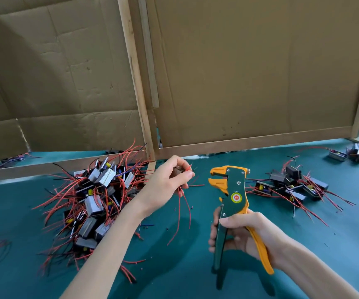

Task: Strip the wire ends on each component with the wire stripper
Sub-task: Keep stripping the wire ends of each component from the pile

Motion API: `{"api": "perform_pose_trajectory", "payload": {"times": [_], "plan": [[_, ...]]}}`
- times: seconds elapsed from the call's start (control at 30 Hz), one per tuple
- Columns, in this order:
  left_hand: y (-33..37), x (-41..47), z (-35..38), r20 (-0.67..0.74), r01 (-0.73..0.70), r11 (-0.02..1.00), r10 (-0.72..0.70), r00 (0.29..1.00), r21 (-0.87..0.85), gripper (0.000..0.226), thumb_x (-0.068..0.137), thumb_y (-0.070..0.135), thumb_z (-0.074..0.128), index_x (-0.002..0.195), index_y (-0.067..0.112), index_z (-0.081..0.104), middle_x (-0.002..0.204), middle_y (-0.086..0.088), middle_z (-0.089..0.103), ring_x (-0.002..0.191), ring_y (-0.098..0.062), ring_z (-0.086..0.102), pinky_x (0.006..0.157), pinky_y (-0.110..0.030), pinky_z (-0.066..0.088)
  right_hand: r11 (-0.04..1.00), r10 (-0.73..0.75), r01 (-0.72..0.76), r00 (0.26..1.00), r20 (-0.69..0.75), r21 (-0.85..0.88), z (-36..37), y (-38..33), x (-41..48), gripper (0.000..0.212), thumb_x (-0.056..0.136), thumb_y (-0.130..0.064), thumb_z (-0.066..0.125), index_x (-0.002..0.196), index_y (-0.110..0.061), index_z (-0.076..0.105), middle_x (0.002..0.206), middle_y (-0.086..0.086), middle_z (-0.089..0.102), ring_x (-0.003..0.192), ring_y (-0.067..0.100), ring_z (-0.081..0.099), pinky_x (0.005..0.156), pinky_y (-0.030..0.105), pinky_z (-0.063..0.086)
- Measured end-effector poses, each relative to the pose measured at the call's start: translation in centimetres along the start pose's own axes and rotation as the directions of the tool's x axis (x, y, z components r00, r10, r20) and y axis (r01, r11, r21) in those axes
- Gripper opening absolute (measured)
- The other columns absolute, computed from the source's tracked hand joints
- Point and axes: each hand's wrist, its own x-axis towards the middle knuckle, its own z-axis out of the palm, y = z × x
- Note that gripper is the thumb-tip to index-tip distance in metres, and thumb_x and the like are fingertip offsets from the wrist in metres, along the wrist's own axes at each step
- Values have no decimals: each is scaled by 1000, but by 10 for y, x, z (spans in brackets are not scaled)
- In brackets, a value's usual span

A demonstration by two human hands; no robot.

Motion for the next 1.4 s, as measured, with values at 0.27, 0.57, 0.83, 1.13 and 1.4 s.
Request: {"api": "perform_pose_trajectory", "payload": {"times": [0.27,0.57,0.83,1.13,1.4], "plan": [[-14,-14,-9,169,120,982,-95,981,-146,6,87,23,56,89,18,57,84,0,67,68,-10,58,63,-26,49,993,29,-16,993,110,-118,-2,5,3,32,65,-19,84,86,-3,65,83,25,65,80,39,65,80,53,55],[-4,-18,-9,256,134,970,-80,963,-200,14,89,22,53,95,14,43,89,-3,70,64,-16,53,56,-24,43,989,67,-39,979,194,-146,0,6,2,29,72,-18,80,90,-1,64,85,26,64,82,39,64,84,55,53],[-1,-19,-11,346,195,932,-82,935,-305,14,87,16,54,96,12,44,80,-8,64,58,-16,51,52,-23,40,991,72,-41,964,256,-124,4,5,-1,21,79,-12,73,91,0,62,86,25,63,82,38,63,84,54,52],[-5,-17,-13,407,298,864,-120,905,-406,18,85,11,57,95,9,42,79,-12,65,52,-15,49,47,-22,38,988,80,-46,967,242,-146,10,0,-6,14,75,-10,68,85,-1,63,82,23,62,77,36,64,79,48,54],[1,-20,-13,451,336,860,-143,881,-384,18,83,7,55,95,9,42,70,-7,60,50,-13,48,47,-21,35,975,71,-18,970,234,-221,12,-1,-9,17,73,-13,72,83,-2,63,78,22,62,74,35,64,75,46,54]]}}
